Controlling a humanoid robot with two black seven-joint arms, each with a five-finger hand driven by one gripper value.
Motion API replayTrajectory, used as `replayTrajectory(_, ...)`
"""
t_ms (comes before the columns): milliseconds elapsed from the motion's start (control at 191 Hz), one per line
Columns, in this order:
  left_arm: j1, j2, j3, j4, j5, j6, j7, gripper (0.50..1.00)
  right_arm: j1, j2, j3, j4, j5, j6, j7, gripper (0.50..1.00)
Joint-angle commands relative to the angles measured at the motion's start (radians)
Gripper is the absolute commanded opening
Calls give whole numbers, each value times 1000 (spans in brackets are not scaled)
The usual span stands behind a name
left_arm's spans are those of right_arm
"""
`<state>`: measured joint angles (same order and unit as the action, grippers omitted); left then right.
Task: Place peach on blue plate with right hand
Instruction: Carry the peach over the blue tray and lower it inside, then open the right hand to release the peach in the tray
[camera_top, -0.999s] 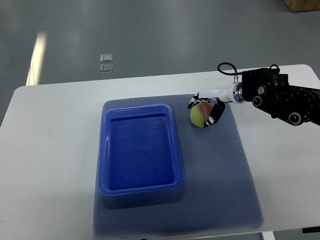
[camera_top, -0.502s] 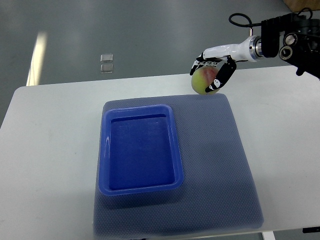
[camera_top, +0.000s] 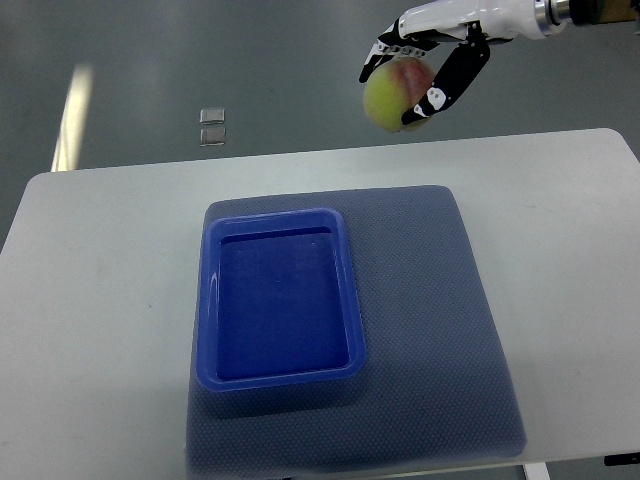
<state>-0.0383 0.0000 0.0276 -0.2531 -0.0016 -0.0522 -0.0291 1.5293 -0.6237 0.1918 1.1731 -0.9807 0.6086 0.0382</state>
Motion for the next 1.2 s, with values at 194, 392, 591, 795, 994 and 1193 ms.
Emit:
replayTrajectory(194, 0, 0, -2, 0, 0, 0, 0, 1000, -61, 263, -40, -104, 2, -56, 0, 641)
replayTrajectory(392, 0, 0, -3, 0, 0, 0, 0, 1000, -179, 530, -57, -273, -21, -104, -1, 641)
replayTrajectory(591, 0, 0, -3, -1, 0, 0, 1, 1000, -284, 624, -58, -372, -105, -135, 0, 641)
replayTrajectory(795, 0, 0, -2, 0, 0, 0, 1, 1000, -362, 624, -64, -403, -165, -141, 2, 676)
replayTrajectory(994, 0, 0, -2, -1, 0, 0, 26, 1000, -393, 624, -61, -405, -164, -155, 3, 756)
replayTrajectory(1193, 0, 0, -2, -1, 0, 0, 28, 1000, -396, 624, -57, -403, -162, -162, 5, 930)
